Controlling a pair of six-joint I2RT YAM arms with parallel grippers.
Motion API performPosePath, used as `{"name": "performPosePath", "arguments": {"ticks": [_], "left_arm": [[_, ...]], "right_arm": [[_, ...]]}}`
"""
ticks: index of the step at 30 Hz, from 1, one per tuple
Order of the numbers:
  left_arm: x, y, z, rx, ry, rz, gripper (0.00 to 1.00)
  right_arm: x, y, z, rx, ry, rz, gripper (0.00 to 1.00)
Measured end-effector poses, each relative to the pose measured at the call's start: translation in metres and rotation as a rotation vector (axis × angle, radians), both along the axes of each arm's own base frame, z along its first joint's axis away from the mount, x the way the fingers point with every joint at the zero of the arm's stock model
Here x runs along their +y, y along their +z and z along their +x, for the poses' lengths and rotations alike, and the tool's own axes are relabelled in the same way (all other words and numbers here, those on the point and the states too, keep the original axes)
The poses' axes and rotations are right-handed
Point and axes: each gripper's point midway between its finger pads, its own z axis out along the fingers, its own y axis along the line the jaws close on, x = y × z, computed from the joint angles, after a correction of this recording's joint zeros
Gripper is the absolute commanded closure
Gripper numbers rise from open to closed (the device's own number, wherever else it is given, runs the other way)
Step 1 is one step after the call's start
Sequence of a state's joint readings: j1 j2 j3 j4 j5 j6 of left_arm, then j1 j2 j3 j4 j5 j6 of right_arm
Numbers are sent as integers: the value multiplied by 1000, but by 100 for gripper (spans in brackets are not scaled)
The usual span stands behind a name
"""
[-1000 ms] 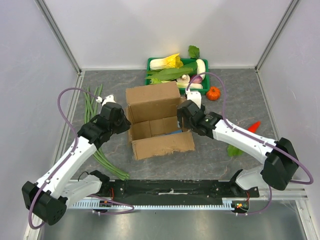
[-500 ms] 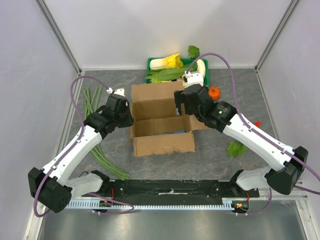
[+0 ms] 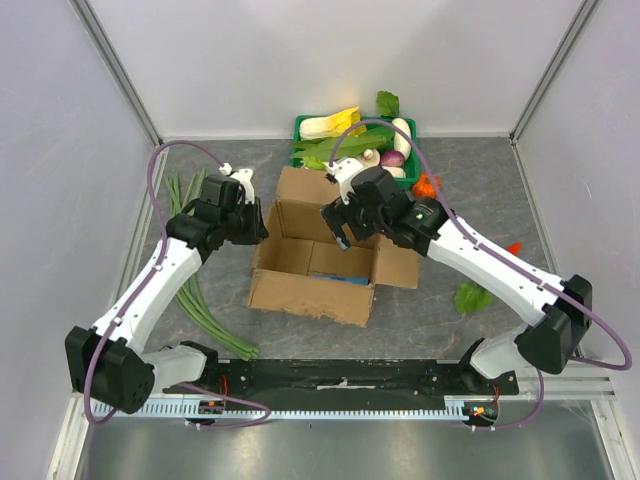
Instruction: Unpack the express box
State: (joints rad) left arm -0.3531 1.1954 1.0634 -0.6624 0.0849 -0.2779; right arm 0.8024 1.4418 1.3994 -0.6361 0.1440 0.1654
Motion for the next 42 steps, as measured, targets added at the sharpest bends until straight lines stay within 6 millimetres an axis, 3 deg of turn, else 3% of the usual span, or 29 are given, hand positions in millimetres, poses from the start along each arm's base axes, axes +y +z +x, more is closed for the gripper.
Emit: {"name": "performPosePath", "arguments": {"ticks": [1,4,10,15,21,26,30,35,42], "left_arm": [[0,1,1,-2,-8,2,37],[-2,8,7,-10,-23,-14,26],[-2,27,9,-22,11,-37,26],[6,56,0,-21,124,-83,24],[-7,87,-35,-8,178,-297,27],[-42,74,-78,109,133,-453,27],[-66,52,-105,229,112,-483,28],[-74,30,-120,331,184,-489,29],[-73,20,-120,372,313,-508,27]], "right_arm": [[3,-5,-1,15,14,-4,7],[8,-15,-2,45,34,-11,7],[10,-17,-3,54,41,-8,7],[9,-15,-2,46,35,-11,7],[-5,-1,1,-5,-18,-18,7],[-19,14,5,-57,-89,-10,7],[-26,12,4,-59,-123,-11,7],[-30,3,-1,-36,-148,-8,7],[-36,-3,-9,-13,-171,14,8]]}}
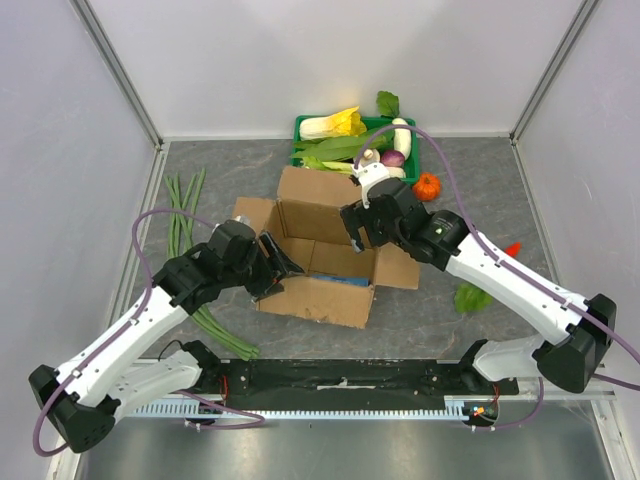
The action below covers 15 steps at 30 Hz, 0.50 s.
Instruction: Unpack the express box
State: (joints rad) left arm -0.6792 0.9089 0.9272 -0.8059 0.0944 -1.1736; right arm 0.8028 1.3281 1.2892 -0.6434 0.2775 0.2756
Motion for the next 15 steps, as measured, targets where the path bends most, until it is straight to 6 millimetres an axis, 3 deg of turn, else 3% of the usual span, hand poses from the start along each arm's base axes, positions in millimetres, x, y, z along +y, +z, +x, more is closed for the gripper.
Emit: {"name": "performPosePath", "arguments": {"ticks": [8,15], "left_arm": [[11,-13,19,6,156,44,23],[14,-28,33,32,204,124,21]], "right_arm": [[3,-9,-8,27,40,6,11],[19,-3,-13,24,126,53,11]]}}
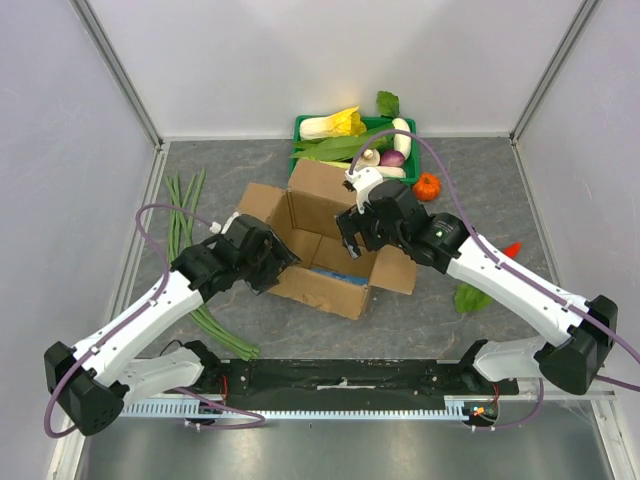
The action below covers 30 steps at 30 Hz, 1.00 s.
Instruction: Unpack the express box
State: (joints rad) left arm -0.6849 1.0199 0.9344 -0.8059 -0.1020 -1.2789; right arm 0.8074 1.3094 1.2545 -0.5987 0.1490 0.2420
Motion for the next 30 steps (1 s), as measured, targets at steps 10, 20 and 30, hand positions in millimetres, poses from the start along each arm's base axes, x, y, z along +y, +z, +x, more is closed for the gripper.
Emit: {"name": "performPosePath", "arguments": {"ticks": [10,20,30], "left_arm": [[4,-4,12,60,81,-5,20],[-2,-22,23,166,76,15,70],[15,-17,23,135,26,124,83]], "right_arm": [[22,-4,-14,1,107,-8,11],[27,-18,-13,7,139,-58,12],[42,-14,-24,13,198,-39,12]]}}
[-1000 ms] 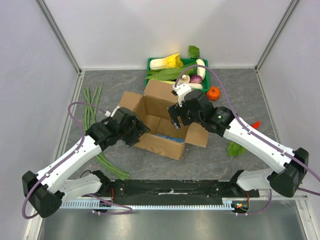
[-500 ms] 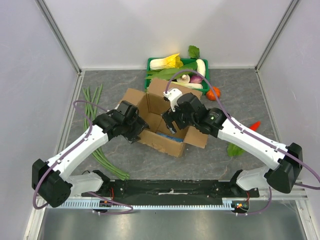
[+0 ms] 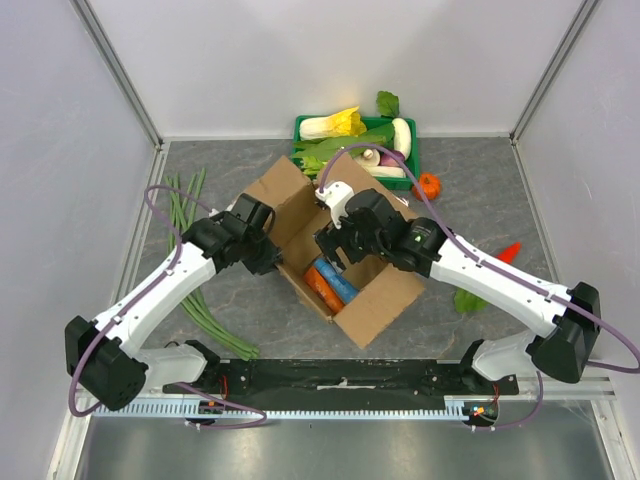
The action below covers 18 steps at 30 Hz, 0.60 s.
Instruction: Unpack the express box
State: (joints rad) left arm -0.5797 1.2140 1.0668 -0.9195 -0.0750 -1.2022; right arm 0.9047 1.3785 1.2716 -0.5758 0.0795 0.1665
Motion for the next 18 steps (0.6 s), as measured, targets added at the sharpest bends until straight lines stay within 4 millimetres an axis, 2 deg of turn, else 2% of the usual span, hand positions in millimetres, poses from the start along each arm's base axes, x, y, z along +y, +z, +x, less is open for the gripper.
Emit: {"name": "performPosePath", "arguments": {"ticks": [4,12,18], "left_arm": [[12,12,4,-50,-44,60,84],[42,41,9,-231,-120,117,85],[48,42,13,-265,-194,115,88]], "right_arm": [[15,7,-1,-2,6,32,12],[37,1,0,22,-27,79,12],[52,8,1,19,-35,138,12]]}}
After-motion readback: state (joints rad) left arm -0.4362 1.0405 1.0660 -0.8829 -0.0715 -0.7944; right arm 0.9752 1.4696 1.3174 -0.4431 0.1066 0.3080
